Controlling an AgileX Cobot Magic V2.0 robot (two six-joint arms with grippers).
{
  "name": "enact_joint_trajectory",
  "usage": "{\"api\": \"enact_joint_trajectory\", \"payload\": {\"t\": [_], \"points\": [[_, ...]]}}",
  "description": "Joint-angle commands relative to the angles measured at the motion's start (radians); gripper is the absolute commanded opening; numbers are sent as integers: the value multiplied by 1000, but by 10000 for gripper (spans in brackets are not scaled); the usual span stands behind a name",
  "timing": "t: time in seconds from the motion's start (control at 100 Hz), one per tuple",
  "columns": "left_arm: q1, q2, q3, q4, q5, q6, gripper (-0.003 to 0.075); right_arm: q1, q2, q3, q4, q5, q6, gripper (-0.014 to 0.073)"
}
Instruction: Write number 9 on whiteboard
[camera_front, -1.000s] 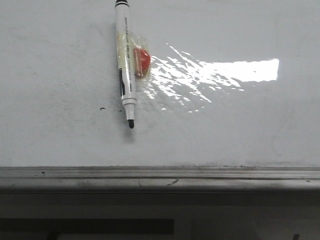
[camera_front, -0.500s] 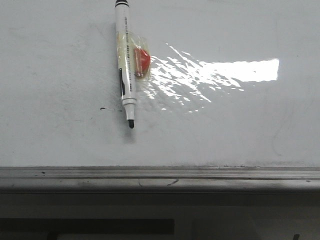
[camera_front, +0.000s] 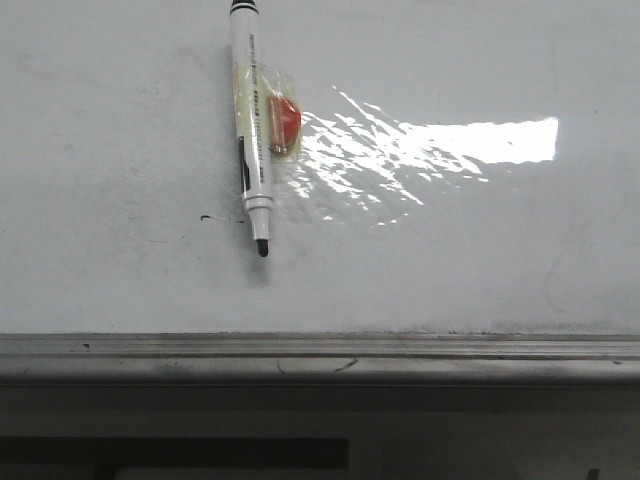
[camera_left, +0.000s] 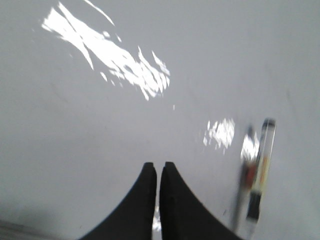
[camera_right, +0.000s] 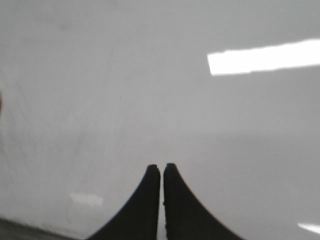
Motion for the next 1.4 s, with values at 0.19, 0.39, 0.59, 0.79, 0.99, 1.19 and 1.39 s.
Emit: {"api": "enact_joint_trajectory", "payload": {"t": [0.19,0.39,0.59,0.79,0.99,1.19,1.39], "points": [[-2,-14,-54,-122,-59,79,-21,-4,-4,-53,205,-129,34,-34],[-1,217,-253,193,91,81,-20,-4,122,-333,-38,295,6,-4],[-1,585,-484,415,330,119,215,-4,318,-537,-135,461,3,176],[-15,891,-618,274,518,228,421,-4,454,-620,-131,531,3,359],[-209,1068,-641,-5,432,440,398,-4,482,-623,-117,520,3,357],[-474,1172,-642,-85,60,440,398,-4,482,-623,-93,519,3,357],[-550,1233,-642,-158,-73,440,398,-4,482,-623,-63,504,3,357]]}}
